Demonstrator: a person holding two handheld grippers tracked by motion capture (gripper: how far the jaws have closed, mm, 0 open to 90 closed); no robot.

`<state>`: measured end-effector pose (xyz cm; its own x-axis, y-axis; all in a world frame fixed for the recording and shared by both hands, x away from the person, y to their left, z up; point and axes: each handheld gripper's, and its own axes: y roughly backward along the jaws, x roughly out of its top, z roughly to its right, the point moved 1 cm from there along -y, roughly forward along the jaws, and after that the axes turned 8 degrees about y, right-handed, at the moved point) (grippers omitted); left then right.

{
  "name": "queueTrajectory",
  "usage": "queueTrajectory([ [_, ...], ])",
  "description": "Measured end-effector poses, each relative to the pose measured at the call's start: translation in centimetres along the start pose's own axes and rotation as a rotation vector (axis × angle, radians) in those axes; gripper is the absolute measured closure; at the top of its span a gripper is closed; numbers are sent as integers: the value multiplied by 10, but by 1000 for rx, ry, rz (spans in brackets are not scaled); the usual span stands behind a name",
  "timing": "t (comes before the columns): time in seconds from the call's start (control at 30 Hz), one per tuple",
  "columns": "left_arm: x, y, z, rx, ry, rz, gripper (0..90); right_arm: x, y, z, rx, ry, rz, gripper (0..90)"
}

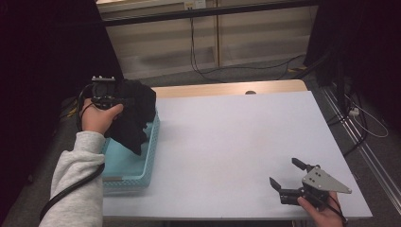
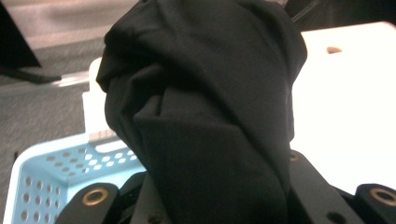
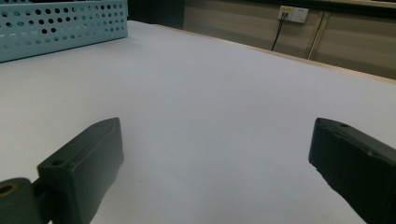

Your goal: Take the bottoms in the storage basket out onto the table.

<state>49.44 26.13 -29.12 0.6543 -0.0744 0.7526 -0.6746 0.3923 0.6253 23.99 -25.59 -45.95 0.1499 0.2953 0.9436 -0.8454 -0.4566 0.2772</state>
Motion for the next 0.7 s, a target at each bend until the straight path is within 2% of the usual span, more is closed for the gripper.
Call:
queueTrajectory([
  [0.23, 11, 10, 30, -102, -61, 50, 742, 0, -1, 0, 3, 1, 0, 23],
  [0.4, 16, 13, 56, -160, -109, 61, 742, 0, -1, 0, 4, 2, 3, 23],
  [0.57, 16, 9, 78, -225, -113, 78, 742, 0, -1, -1, 4, 1, 2, 23],
  [0.7, 16, 6, 95, -265, -132, 74, 742, -1, 0, 0, 0, -1, 0, 23],
])
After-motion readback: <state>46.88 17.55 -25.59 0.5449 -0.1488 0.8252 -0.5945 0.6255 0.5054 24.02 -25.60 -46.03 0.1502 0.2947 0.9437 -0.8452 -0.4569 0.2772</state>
